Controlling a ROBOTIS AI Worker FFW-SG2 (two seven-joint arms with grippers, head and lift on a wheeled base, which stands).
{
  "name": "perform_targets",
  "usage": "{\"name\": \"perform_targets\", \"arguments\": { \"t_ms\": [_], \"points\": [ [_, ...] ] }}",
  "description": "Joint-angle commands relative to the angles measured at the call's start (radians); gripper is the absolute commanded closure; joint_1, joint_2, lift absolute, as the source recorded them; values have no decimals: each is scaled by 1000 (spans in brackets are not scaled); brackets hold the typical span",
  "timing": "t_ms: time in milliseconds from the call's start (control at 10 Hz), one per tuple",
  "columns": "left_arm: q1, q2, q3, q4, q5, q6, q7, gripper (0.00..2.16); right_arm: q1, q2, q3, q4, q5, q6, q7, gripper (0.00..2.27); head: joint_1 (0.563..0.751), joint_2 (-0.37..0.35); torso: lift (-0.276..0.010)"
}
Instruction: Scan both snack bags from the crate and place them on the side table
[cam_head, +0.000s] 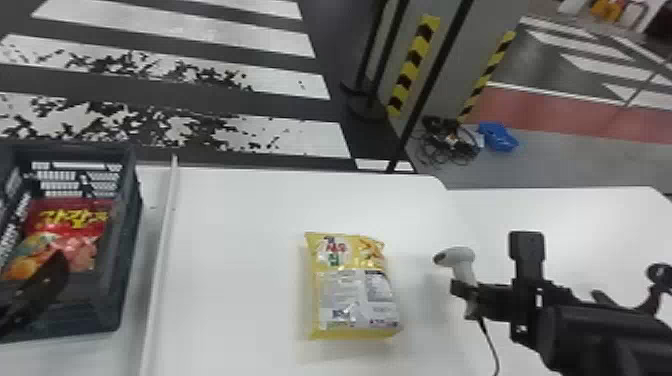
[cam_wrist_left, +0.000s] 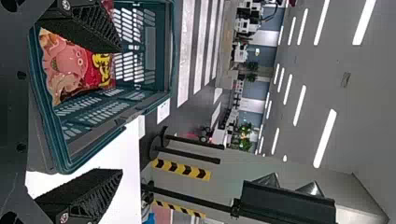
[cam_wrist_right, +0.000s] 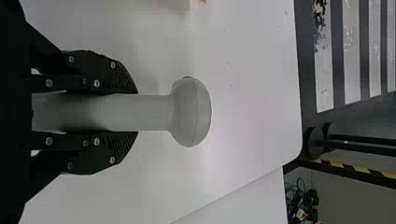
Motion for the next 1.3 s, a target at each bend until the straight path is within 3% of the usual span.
{"name": "perform_targets", "arguments": {
  "t_ms": [0,200,700,1200],
  "points": [
    [0,4,0,-1,4,0,0,83,78,39,-7,-168,-9,97,-2,2256,695,-304,-95],
    [-5,9,-3,-1,10,0,0,83,175,79,-19,-351,-26,195,-3,2256,695,-280,-95],
    [-6,14,-6,-2,24,-12,-1,83,296,145,-12,-684,-84,550,-3,2256,695,-216,-95],
    [-3,14,-12,-2,31,-40,-1,83,329,200,99,-877,-82,550,-26,2256,695,-122,-95]
  ]
}}
